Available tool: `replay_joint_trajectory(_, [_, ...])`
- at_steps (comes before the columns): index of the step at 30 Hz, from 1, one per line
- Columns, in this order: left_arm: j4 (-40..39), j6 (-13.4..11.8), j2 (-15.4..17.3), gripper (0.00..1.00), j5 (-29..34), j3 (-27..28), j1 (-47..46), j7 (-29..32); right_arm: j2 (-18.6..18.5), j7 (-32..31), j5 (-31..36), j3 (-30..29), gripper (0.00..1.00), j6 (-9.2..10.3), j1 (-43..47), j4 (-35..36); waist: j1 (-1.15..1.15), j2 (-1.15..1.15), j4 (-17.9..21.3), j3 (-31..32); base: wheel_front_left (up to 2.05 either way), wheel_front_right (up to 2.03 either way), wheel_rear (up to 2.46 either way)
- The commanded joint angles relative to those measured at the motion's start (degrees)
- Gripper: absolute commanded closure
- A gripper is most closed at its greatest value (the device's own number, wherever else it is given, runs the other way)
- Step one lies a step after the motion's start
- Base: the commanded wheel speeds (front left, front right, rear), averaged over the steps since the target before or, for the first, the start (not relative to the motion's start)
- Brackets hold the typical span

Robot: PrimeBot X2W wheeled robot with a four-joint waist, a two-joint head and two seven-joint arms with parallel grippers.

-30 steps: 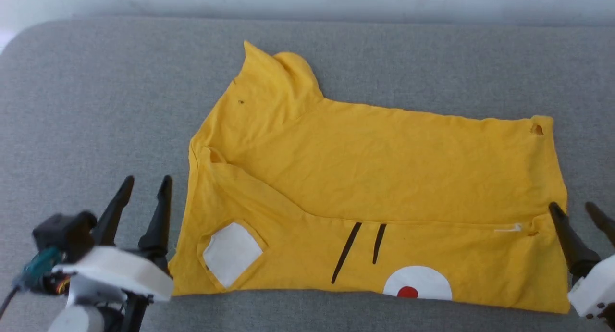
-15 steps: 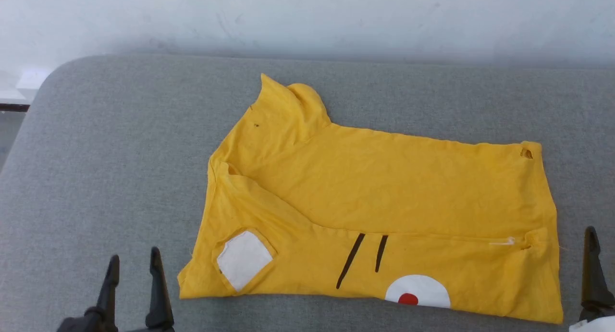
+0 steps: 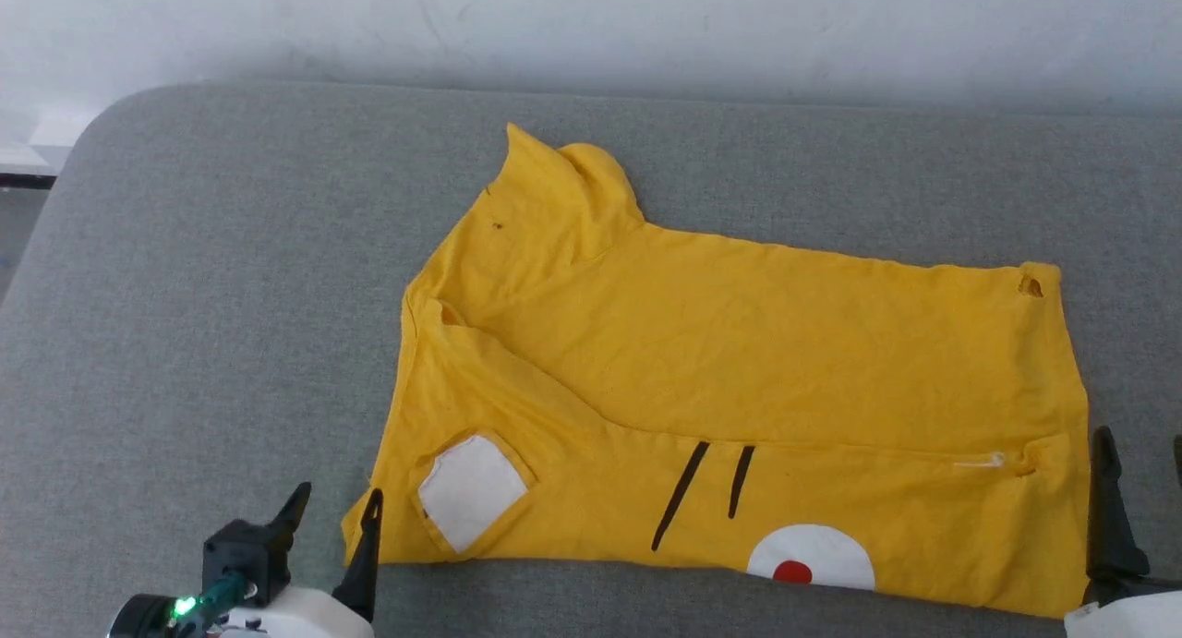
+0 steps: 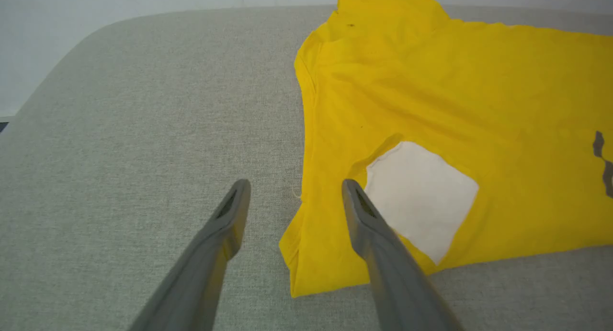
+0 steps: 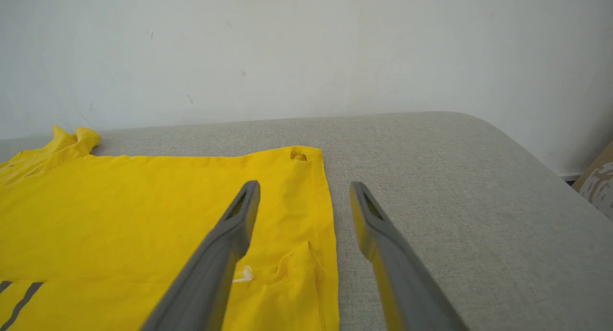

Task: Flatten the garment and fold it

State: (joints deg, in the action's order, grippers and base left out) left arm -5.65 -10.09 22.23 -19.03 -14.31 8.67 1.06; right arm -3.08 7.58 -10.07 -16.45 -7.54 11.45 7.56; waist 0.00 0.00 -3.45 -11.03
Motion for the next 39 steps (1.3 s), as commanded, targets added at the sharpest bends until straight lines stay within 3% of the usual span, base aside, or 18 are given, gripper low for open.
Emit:
replay_joint_trajectory(1, [0.4, 0.5, 0.8, 0.0, 0.5, -0.3, -1.2, 1.1, 0.2, -0.2, 0.0, 0.3, 0.0, 0.05, -0.7, -0.2, 0.0, 0.0, 0.2, -0.8, 0.0, 0.0, 0.0])
replay_joint_trajectory(7, [1.5, 2.9, 2.8, 0.0, -2.6, -1.1, -2.9, 10.2, 0.2, -0.6, -0.6, 1.2, 0.0, 0.05, -1.5, -1.1, 0.0, 0.0, 1.3, -2.9, 0.0, 0.0, 0.0])
replay_joint_trajectory(16, [1.8, 4.6, 2.6, 0.0, -9.2, -0.6, -2.3, 16.9, 0.2, -0.8, -1.5, 1.6, 0.0, 0.05, -2.1, -2.6, 0.0, 0.0, 2.2, -5.1, 0.0, 0.0, 0.0])
replay_joint_trajectory(17, [2.4, 4.9, 2.4, 0.24, -10.0, -0.6, -2.3, 17.5, 0.2, -0.8, -1.5, 1.8, 0.0, 0.05, -2.2, -2.8, 0.0, 0.0, 2.2, -5.2, 0.0, 0.0, 0.0])
replay_joint_trajectory(18, [3.1, 5.4, 2.5, 1.0, -10.4, -0.9, -2.4, 17.9, 0.2, -1.0, -1.5, 2.2, 0.0, 0.05, -2.5, -2.8, 0.0, 0.0, 2.3, -5.3, 0.0, 0.0, 0.0])
replay_joint_trajectory(21, [4.1, 6.8, 2.2, 1.0, -12.2, -1.2, -2.6, 18.7, 0.2, -1.7, -0.7, 3.2, 0.0, 0.05, -3.4, -2.3, 0.0, 0.0, 2.7, -5.3, 0.0, 0.0, 0.0])
replay_joint_trajectory(26, [2.1, 5.9, 1.8, 1.0, -13.8, 1.2, -2.1, 16.6, -0.4, -6.5, 0.5, 4.1, 0.0, 0.05, -4.9, 2.0, 0.0, 0.0, 3.3, -5.1, 0.0, 0.0, 0.0])
replay_joint_trajectory(34, [-5.0, 3.9, 2.2, 1.0, -14.5, 3.4, -0.2, 15.7, -5.9, -26.1, -1.9, 3.4, 0.0, 0.05, 0.0, 7.5, 0.0, 0.0, 3.6, -5.8, 0.0, 0.0, 0.0])
replay_joint_trajectory(39, [-7.0, 3.3, 1.9, 1.0, -14.5, 3.0, 0.3, 16.1, -4.7, -34.6, -4.8, 4.2, 0.0, 0.05, 4.2, 8.4, 0.0, 0.0, 3.5, -6.4, 0.0, 0.0, 0.0])
